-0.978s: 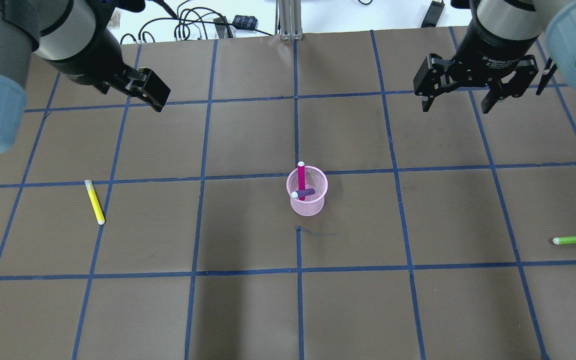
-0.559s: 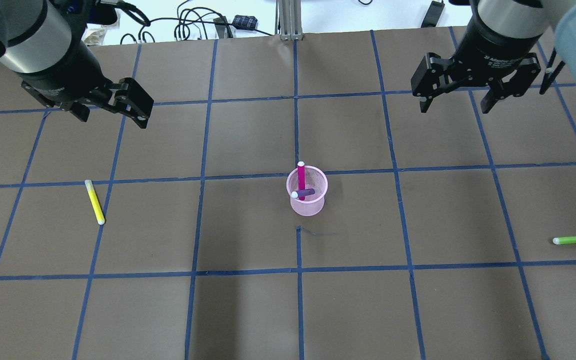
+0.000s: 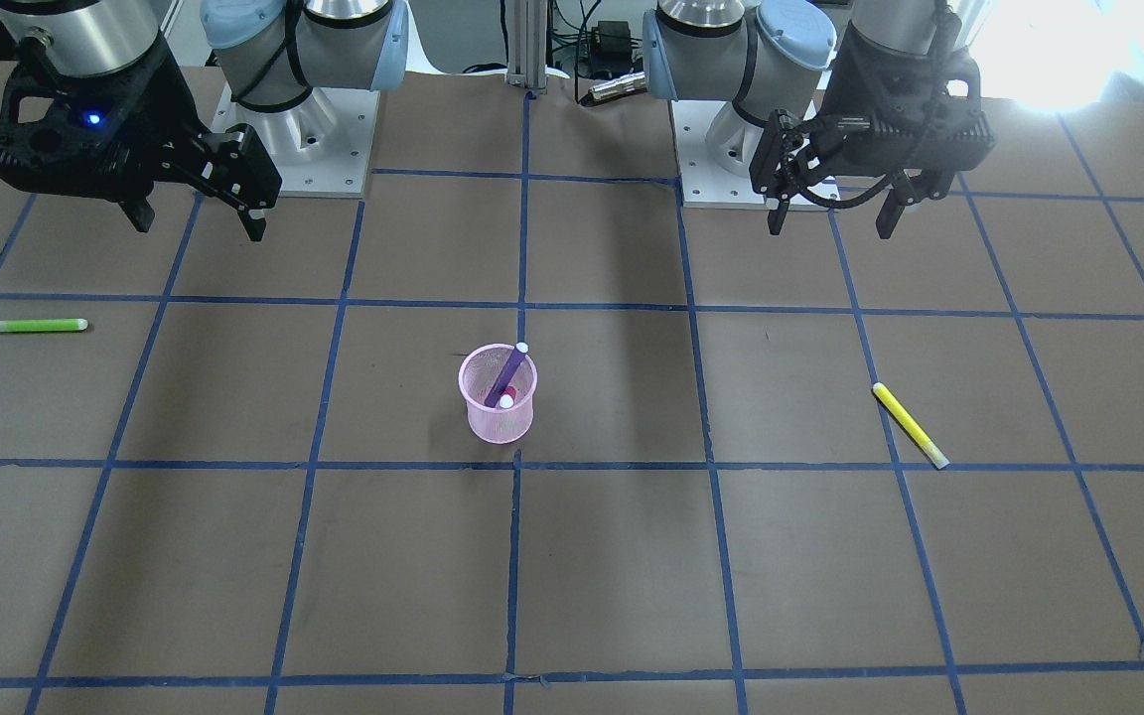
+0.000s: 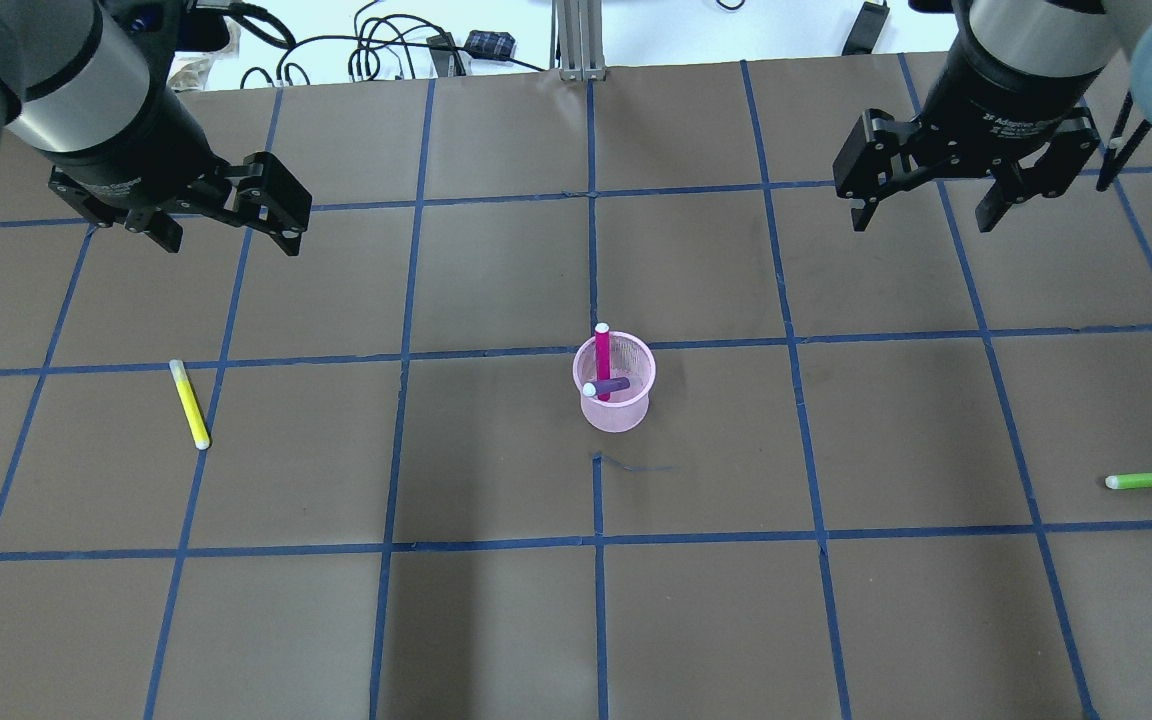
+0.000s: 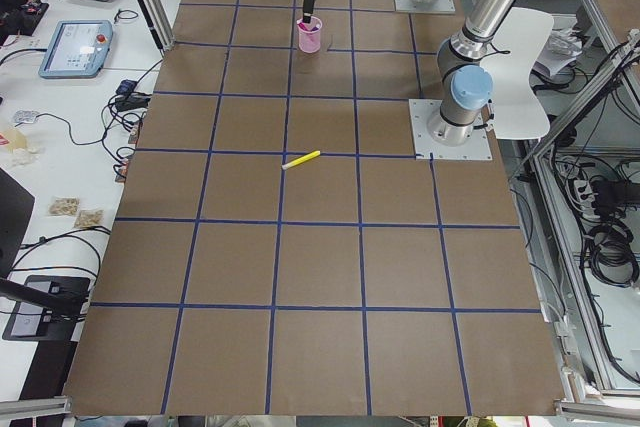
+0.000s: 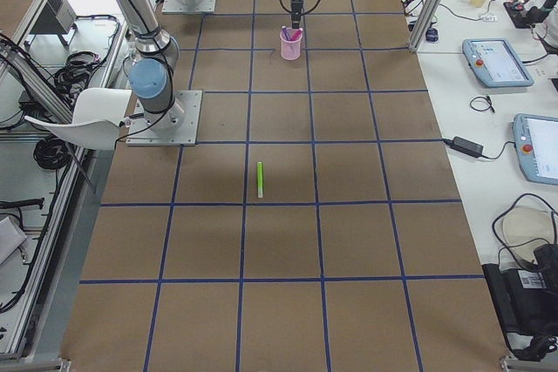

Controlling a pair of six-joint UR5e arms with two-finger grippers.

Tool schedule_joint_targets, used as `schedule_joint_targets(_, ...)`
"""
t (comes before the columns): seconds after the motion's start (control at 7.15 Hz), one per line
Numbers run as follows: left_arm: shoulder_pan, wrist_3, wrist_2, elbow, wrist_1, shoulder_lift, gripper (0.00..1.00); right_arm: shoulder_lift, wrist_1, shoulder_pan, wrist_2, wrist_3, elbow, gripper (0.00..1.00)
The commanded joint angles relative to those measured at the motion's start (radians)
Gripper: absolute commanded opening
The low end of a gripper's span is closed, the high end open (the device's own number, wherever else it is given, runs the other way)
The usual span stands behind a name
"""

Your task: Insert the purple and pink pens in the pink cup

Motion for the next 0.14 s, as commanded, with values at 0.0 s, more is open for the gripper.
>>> schedule_joint_targets(0.0,-0.001,-0.003,0.003,0.0,0.001,-0.005,1.0,0.007,-0.014,0.004,-0.001,0.011,0.001,1.0)
